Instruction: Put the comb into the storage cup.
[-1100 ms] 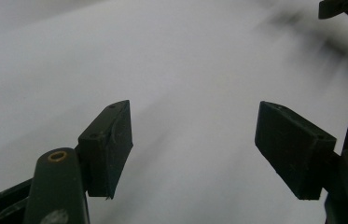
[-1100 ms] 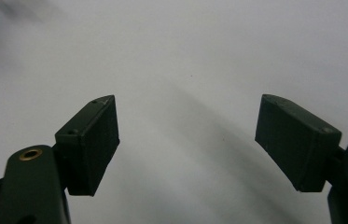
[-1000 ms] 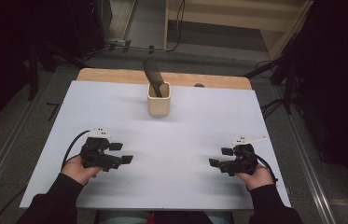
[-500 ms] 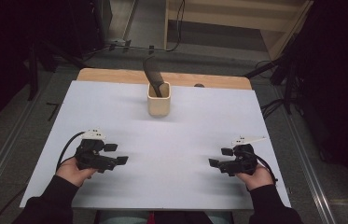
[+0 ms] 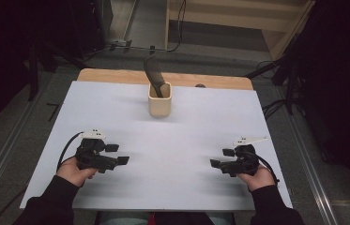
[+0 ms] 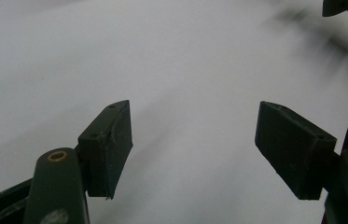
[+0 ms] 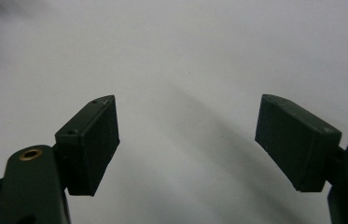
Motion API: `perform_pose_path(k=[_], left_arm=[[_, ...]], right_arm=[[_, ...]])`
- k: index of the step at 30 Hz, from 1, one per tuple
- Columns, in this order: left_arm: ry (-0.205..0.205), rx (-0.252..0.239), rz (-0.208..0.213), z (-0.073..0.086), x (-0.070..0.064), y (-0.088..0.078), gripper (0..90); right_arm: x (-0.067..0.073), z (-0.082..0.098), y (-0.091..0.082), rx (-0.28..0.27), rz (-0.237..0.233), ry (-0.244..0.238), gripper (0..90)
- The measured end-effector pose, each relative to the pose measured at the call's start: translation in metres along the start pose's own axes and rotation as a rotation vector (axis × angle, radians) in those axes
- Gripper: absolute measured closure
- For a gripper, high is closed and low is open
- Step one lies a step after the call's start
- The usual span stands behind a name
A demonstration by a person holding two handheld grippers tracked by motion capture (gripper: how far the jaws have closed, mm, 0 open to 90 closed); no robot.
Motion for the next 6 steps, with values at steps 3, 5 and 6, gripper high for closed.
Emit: perform_pose_path(k=[3, 5, 6], left_arm=[[-0.006, -0.001, -0.001, -0.0003, 0.0, -0.0001, 28.0], [-0.019, -0.006, 0.01, -0.0013, -0.0006, -0.0006, 28.0], [-0.025, -0.011, 0.014, -0.0018, -0.0006, -0.0006, 28.0]], right_arm=[[-0.0003, 0.0, 0.0002, 0.0, 0.0, -0.002, 19.7], [-0.0008, 0.0, 0.0009, 0.0, -0.002, -0.002, 19.7], [-0.0017, 0.0002, 0.0011, 0.001, 0.001, -0.003, 19.7]])
Point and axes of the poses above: each handheld gripper's, and its own axes: y roughly forward along the jaws, z roughly out of its underside, x roughly to its left, the point moved 9 cm from there along y, roughly forward along the jaws, and after that the axes turned 2 degrees about -y, right-handed, at the moved point
